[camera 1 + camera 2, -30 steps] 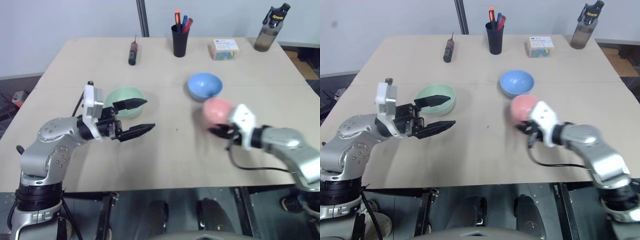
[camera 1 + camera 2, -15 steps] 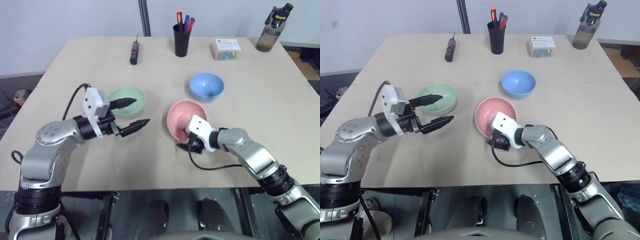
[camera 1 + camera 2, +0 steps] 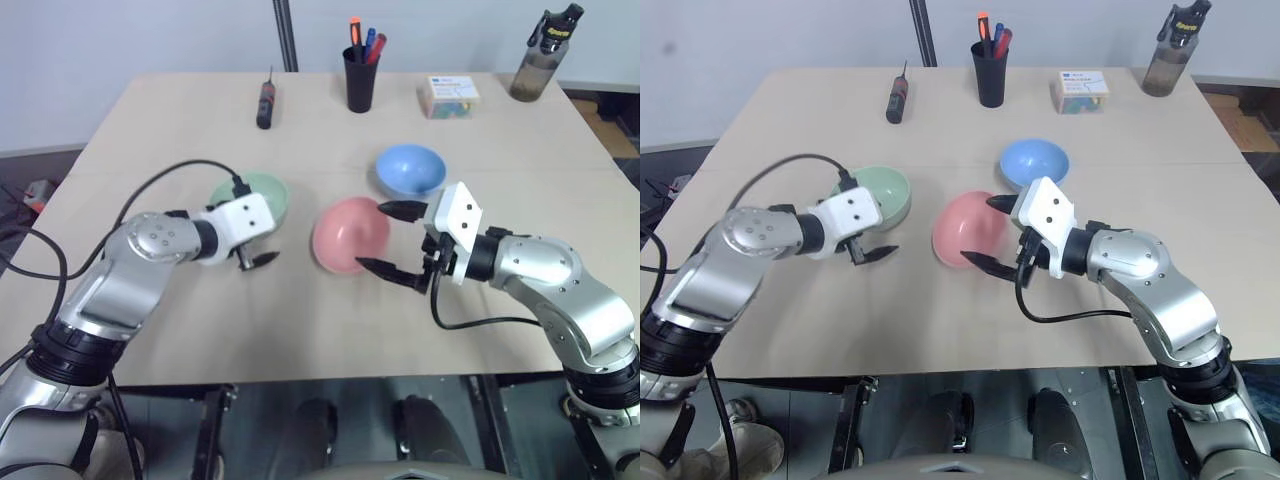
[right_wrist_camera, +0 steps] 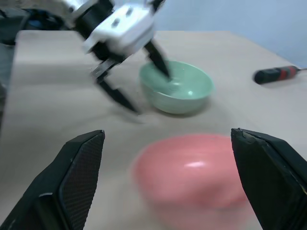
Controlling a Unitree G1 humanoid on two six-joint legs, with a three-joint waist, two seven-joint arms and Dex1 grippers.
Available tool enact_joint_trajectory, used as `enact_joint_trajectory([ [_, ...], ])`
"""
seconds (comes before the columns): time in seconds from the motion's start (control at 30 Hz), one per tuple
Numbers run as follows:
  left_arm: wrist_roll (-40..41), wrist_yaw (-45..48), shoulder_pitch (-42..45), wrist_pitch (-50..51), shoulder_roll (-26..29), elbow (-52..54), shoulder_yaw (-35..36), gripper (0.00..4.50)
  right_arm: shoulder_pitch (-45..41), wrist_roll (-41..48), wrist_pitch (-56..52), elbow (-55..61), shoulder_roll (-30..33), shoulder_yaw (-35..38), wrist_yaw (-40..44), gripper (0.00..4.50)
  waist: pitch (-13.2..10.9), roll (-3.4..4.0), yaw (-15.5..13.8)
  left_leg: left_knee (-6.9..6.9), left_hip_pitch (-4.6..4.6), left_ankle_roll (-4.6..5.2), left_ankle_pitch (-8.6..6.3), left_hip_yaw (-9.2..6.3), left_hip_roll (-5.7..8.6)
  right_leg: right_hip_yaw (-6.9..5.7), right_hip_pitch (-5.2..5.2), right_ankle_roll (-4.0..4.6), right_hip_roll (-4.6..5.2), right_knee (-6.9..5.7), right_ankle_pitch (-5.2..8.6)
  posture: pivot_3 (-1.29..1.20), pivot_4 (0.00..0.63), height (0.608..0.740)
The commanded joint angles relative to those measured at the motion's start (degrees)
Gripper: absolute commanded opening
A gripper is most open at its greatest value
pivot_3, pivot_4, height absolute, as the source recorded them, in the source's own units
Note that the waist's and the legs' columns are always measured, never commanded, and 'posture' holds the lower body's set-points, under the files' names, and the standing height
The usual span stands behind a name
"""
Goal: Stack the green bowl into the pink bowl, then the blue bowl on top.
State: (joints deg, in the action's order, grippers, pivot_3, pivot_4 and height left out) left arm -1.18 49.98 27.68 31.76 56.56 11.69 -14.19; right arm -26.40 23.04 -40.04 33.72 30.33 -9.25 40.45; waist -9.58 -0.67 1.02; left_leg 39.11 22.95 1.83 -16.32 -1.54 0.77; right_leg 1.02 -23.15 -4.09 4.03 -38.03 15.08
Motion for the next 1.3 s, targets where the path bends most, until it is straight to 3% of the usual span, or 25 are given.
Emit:
enact_joint_trajectory([
  [0.03,-3.8,0.1,3.8,-0.8,-0.6,-3.4,-1.0,3.97,-0.4,-0.5,1.3,2.1,0.3,0.8,-1.1,4.50,0.0,-0.01,-0.2,0.01,0.01,0.01,-0.01,0.00,0.00,0.00,0.00,0.00,0.01,0.01,0.00,0.00,0.150,0.740],
  [0.07,-4.8,-0.1,4.9,-0.9,-1.4,-4.7,-1.8,3.72,-0.2,-0.7,1.6,2.2,0.4,0.9,-1.3,4.50,0.0,-0.02,-0.4,0.02,0.02,0.02,-0.01,0.00,0.02,-0.01,0.01,0.00,0.02,0.01,0.00,0.00,0.150,0.740],
  [0.13,-6.2,-0.2,6.4,-1.6,-2.6,-6.7,-2.6,2.71,0.0,-0.7,1.9,2.3,0.6,1.2,-1.6,4.50,0.0,-0.03,-0.4,0.07,0.03,0.03,-0.02,-0.04,0.04,-0.05,0.05,-0.01,0.03,0.03,0.00,0.00,0.150,0.740],
  [0.2,-6.8,-0.1,7.2,-2.3,-3.5,-7.9,-2.7,2.41,0.3,-0.9,2.1,2.1,0.7,1.4,-1.7,4.50,0.0,-0.04,-0.3,0.08,0.06,0.03,-0.02,-0.03,0.04,-0.02,0.04,-0.01,0.05,0.04,0.00,0.00,0.150,0.740],
  [0.27,-7.4,0.4,7.4,-2.9,-4.0,-8.5,-2.7,1.71,0.6,-1.2,2.6,2.0,0.9,1.5,-1.7,4.50,0.0,-0.04,-0.3,0.08,0.08,0.01,0.00,-0.05,0.03,-0.05,0.00,-0.01,0.03,0.03,0.00,0.00,0.150,0.740],
  [0.33,-7.7,0.8,7.5,-3.4,-4.2,-8.9,-2.5,0.69,0.7,-1.3,2.7,1.9,0.9,1.5,-1.8,4.50,0.0,-0.04,-0.2,0.08,0.08,-0.10,0.06,-0.04,0.03,-0.04,0.00,-0.01,0.03,0.03,0.00,0.00,0.150,0.740],
  [0.4,-8.0,0.9,7.4,-3.6,-4.3,-9.0,-2.4,0.02,0.7,-1.2,2.8,1.8,0.8,1.4,-1.9,4.50,0.0,-0.05,-0.1,0.08,0.07,-0.13,0.08,-0.01,0.02,-0.01,0.00,-0.01,0.04,0.02,0.00,0.00,0.150,0.740],
  [0.7,-6.8,1.7,6.4,-4.2,-4.6,-6.6,-0.1,0.02,0.9,-1.1,3.2,1.5,1.4,1.6,-1.4,4.50,0.0,-0.05,-0.2,0.08,0.08,-0.12,0.07,-0.03,0.02,-0.03,0.00,-0.01,0.05,0.01,0.00,0.00,0.150,0.740],
  [0.9,1.4,6.3,6.0,-12.3,-6.4,-0.3,4.5,0.02,4.3,0.8,3.9,3.7,3.7,5.5,-0.2,4.50,0.0,-0.06,-0.6,0.11,0.16,-0.16,0.10,-0.11,-0.08,-0.09,0.00,-0.01,0.13,0.06,0.00,0.00,0.150,0.740],
  [1.0,4.9,7.2,7.0,-21.8,-9.2,-2.5,6.5,0.02,7.8,2.1,3.9,5.2,5.3,8.8,0.0,4.50,0.0,-0.06,-0.5,0.11,0.15,-0.17,0.10,-0.08,-0.07,-0.06,0.00,-0.01,0.12,0.05,0.00,0.00,0.150,0.740],
  [1.13,8.6,12.0,9.8,-23.7,-11.0,-2.2,5.6,0.02,12.9,3.9,3.4,6.9,7.2,14.8,-0.6,4.50,0.0,-0.06,-0.5,0.12,0.16,-0.16,0.10,-0.10,-0.06,-0.09,0.00,-0.01,0.11,0.03,0.00,0.00,0.150,0.740],
  [1.3,10.2,19.8,15.4,-29.8,-16.8,-7.3,-0.2,0.02,20.8,4.8,2.0,10.7,9.4,23.7,-2.7,4.50,0.0,-0.06,-0.9,0.19,0.13,0.04,-0.02,-0.11,0.02,-0.10,0.08,-0.02,0.12,0.04,-0.01,0.00,0.150,0.740],
])
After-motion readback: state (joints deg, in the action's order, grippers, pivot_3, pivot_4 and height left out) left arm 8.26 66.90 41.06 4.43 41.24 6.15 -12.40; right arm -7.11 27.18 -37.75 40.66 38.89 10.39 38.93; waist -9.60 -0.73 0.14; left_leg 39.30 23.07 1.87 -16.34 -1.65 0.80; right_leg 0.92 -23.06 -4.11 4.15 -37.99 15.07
